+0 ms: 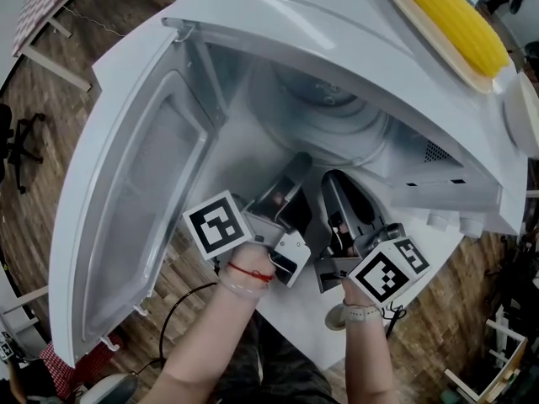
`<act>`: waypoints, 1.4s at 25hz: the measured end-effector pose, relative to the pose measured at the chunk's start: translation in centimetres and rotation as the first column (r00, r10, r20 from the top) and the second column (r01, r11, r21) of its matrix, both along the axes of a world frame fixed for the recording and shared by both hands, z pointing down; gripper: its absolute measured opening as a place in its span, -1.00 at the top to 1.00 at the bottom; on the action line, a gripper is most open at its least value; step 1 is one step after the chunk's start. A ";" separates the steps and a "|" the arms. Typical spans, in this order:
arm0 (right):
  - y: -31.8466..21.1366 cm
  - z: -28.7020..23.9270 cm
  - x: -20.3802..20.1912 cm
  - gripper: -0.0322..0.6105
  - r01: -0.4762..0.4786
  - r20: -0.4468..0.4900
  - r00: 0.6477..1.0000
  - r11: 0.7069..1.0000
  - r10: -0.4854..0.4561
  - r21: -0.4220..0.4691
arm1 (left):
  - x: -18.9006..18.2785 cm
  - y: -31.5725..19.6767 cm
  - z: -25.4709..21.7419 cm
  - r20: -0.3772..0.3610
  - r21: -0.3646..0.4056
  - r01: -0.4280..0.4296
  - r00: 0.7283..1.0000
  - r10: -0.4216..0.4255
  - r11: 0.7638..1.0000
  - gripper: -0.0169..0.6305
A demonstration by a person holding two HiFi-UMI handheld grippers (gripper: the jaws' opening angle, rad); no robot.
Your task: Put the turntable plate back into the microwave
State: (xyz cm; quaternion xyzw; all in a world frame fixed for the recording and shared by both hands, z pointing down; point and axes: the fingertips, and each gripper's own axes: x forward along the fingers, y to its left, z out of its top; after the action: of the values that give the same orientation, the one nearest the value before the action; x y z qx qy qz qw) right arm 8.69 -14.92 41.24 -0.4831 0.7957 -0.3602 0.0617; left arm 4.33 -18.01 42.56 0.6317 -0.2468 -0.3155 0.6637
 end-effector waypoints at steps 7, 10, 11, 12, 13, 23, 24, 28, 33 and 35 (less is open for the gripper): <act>-0.7 0.1 -0.1 0.72 0.002 -0.060 0.998 1.000 -0.001 0.021 | 0.1 -0.9 -0.6 -0.002 0.030 -0.003 1.000 0.003 1.000 0.81; -0.8 0.1 -0.1 0.73 0.003 -0.075 0.997 1.000 -0.001 0.026 | 0.5 -0.8 -0.7 -0.002 0.030 -0.020 1.000 0.020 0.999 0.81; -0.9 0.1 -0.2 0.73 0.006 -0.085 0.996 1.000 -0.004 0.028 | 0.6 -0.7 -0.7 0.005 0.031 -0.024 1.000 0.024 0.999 0.81; -0.9 0.1 -0.2 0.73 0.009 -0.097 0.995 0.999 -0.006 0.031 | 0.7 -0.7 -0.6 0.016 0.033 -0.030 0.999 0.030 0.999 0.81; -0.9 0.2 -0.3 0.73 0.010 -0.108 0.994 0.999 -0.006 0.033 | 0.8 -0.6 -0.5 0.029 0.035 -0.038 0.999 0.037 0.999 0.81; -1.0 0.3 0.3 0.75 -0.011 -0.133 0.991 0.999 0.016 0.040 | 1.6 -0.6 0.6 0.173 0.057 -0.131 0.978 0.119 0.990 0.81; -1.0 0.3 0.5 0.75 -0.015 -0.134 0.991 0.999 0.020 0.041 | 1.8 -0.6 0.6 0.173 0.056 -0.137 0.977 0.125 0.989 0.81; -1.1 0.3 1.0 0.76 -0.027 -0.140 0.990 0.999 0.033 0.047 | 2.4 -0.5 0.6 0.171 0.050 -0.148 0.976 0.137 0.988 0.81; -0.9 0.2 1.0 0.76 -0.028 -0.146 0.989 0.998 0.036 0.054 | 3.5 -0.4 0.6 0.144 0.056 -0.182 0.975 0.172 0.982 0.81; -0.7 0.2 1.1 0.76 -0.031 -0.144 0.989 0.998 0.039 0.052 | 3.5 -0.3 0.6 0.145 0.063 -0.188 0.973 0.177 0.980 0.81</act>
State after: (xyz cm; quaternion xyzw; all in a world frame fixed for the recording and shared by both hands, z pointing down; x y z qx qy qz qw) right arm 9.83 -15.62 41.48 -0.5203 0.7981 -0.3031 0.0220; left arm 7.85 -18.32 43.16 0.6970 -0.2211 -0.2176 0.6465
